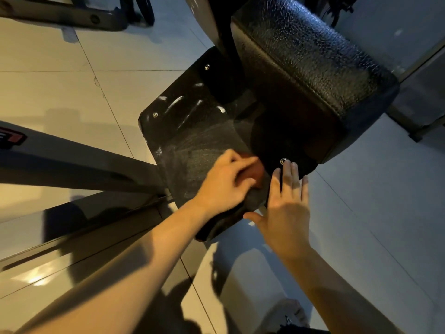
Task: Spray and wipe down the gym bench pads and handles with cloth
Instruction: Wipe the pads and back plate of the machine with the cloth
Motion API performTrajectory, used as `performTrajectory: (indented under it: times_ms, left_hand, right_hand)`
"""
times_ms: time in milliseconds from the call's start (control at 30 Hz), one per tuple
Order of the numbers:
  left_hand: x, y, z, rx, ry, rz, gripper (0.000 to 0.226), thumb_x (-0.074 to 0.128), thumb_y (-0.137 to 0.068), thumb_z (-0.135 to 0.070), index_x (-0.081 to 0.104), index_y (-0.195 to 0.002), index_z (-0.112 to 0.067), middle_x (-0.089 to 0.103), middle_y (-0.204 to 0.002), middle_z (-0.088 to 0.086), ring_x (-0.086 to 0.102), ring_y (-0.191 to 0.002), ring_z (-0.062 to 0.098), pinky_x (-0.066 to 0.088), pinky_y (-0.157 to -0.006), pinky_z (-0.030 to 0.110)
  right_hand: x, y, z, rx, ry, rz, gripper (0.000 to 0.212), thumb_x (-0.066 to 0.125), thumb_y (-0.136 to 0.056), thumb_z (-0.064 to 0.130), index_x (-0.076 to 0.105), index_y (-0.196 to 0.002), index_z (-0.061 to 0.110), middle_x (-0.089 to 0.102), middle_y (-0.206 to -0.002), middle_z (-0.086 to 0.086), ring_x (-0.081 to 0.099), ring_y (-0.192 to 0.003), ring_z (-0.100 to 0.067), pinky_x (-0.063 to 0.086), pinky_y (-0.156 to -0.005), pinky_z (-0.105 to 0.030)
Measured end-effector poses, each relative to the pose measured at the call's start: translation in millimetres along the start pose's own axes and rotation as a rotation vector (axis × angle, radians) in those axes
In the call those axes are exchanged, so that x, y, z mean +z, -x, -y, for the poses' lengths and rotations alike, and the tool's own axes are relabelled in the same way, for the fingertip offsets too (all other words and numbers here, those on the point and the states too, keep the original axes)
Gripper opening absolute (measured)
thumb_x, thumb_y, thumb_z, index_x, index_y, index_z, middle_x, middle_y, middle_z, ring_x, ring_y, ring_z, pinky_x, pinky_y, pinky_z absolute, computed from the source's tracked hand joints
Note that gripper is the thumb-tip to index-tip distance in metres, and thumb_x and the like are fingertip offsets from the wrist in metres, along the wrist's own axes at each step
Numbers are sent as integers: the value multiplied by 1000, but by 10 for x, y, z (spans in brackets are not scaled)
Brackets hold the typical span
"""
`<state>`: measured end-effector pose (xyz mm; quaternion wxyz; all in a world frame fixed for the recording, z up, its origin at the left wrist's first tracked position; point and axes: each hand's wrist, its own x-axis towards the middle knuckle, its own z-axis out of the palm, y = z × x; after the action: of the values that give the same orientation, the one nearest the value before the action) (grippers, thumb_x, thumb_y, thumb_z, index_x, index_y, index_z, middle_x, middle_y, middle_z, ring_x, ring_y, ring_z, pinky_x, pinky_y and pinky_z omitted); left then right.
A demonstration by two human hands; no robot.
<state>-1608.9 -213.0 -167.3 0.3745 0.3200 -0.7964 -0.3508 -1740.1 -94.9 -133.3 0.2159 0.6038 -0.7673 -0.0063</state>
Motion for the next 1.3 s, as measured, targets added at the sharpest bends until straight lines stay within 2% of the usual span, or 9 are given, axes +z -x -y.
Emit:
performTrajectory:
  times_ms: [100, 267, 467, 633, 800, 867, 1000, 1167, 1300]
  left_hand:
    - [-49, -129, 82, 185, -107, 35, 52, 66, -92, -35, 59, -142, -25, 48, -118, -1, 51, -111, 20, 43, -100, 32]
    - [-268, -268, 518, -411, -66, -250, 51, 65, -97, -33, 56, -145, -22, 47, -119, 2, 51, -115, 23, 36, -101, 28]
    - [26, -465, -49, 112, -55, -22, 54, 71, -91, -32, 60, -142, -20, 49, -115, 1, 52, -113, 21, 43, -100, 32]
    - [-176, -649, 268, -376, -24, -299, 51, 70, -95, -32, 59, -143, -18, 47, -115, 2, 54, -112, 23, 34, -97, 22]
    - [-14, -645, -15, 4, -18, -60, 49, 72, -90, -30, 64, -138, -22, 47, -114, -3, 53, -113, 22, 45, -99, 33]
    - [19, -693, 14, -41, -41, -177, 47, 71, -92, -29, 64, -138, -19, 50, -116, 2, 54, -112, 23, 47, -99, 37]
    - [-92, -730, 196, -412, -2, -339, 51, 65, -97, -35, 57, -145, -18, 49, -123, 7, 53, -114, 25, 45, -102, 37]
    - [76, -570, -141, -25, -1, -106, 50, 71, -92, -30, 62, -140, -20, 51, -121, 2, 51, -119, 21, 44, -104, 36]
    - [-24, -563, 57, -10, -44, -148, 51, 68, -92, -33, 61, -141, -21, 50, -116, 0, 52, -114, 22, 44, -100, 35]
  right_hand:
    - [-11, 1, 11, 3, -3, 21, 126, 81, -62, 70, 36, -153, -5, 25, -163, -27, 20, -153, -41, 18, -123, -57]
    - [30, -7, 20, 10, 17, 48, 126, 75, -65, 74, 33, -155, -4, 21, -164, -27, 16, -154, -41, 14, -124, -58]
    - [8, -21, 29, 13, 9, 31, 128, 81, -60, 73, 38, -152, -4, 27, -162, -27, 22, -153, -41, 16, -123, -58]
    - [10, -4, 19, 8, 19, 50, 126, 77, -63, 74, 37, -152, -5, 25, -163, -27, 21, -153, -42, 19, -123, -60]
    - [1, -27, 42, 20, 19, 65, 129, 80, -60, 74, 36, -153, -4, 25, -163, -28, 21, -153, -42, 15, -123, -58]
    - [-3, -41, 48, 22, 39, 73, 129, 80, -61, 74, 35, -153, -4, 25, -163, -28, 20, -153, -42, 12, -123, -57]
    - [6, -5, 19, 5, 35, 52, 126, 77, -63, 74, 37, -152, -5, 26, -162, -29, 21, -152, -43, 17, -123, -59]
    - [-1, -30, 25, 11, 31, 61, 128, 78, -62, 75, 35, -153, -4, 24, -163, -29, 20, -153, -42, 15, -123, -59]
    - [6, -18, 1, 1, 59, 59, 127, 76, -64, 76, 35, -153, -4, 25, -163, -28, 20, -153, -42, 14, -124, -57]
